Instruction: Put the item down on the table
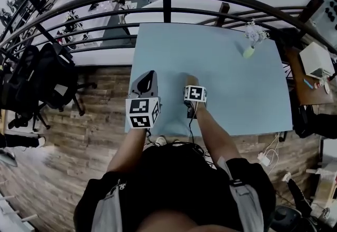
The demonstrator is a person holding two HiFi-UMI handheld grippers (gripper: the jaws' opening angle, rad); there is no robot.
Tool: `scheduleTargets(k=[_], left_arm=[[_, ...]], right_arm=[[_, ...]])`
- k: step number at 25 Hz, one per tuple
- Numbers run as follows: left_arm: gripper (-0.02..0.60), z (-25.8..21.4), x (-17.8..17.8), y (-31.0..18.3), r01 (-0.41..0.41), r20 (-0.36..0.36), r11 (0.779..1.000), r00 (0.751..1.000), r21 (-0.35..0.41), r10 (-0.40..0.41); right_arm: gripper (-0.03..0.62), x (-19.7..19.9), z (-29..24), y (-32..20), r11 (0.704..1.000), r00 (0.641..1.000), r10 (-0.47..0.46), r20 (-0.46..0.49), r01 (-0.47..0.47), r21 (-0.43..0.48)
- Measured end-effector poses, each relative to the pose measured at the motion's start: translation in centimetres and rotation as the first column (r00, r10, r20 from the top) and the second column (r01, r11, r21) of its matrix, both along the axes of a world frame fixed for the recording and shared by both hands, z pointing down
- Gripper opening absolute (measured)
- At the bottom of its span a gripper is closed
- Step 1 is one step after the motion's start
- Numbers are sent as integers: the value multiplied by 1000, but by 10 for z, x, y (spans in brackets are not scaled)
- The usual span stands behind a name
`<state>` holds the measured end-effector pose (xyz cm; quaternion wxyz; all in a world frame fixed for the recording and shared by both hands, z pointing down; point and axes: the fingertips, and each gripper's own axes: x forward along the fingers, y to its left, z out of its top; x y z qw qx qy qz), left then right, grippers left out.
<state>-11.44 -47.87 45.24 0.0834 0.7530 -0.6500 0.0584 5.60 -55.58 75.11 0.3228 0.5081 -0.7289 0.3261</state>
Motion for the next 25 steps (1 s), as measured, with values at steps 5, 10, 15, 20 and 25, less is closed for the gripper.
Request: scheduleTargets(k=[5, 10, 15, 20, 25], left_arm=[[9, 1, -6, 3, 13, 8, 1000, 1000, -2, -13], [9, 2, -8, 6, 18, 14, 1000, 1000, -7, -18], [9, -1, -6, 4, 7, 12, 1000, 1000, 1, -7], [9, -6, 3, -1, -20, 8, 1000, 1000, 19, 20], [9, -15, 7, -8, -39, -1, 998, 999, 41, 39]], right_arm=[[344, -4, 14, 2, 999, 1000, 13, -5, -13, -44], [347, -3, 11, -1, 999, 1000, -4, -14, 4, -37], [347, -2, -17, -13, 998, 1000, 0, 8, -1, 64], [175, 2, -89, -22, 967, 996, 7, 87, -29, 255], [2, 8, -185, -26, 852, 993, 9, 115, -68, 519]])
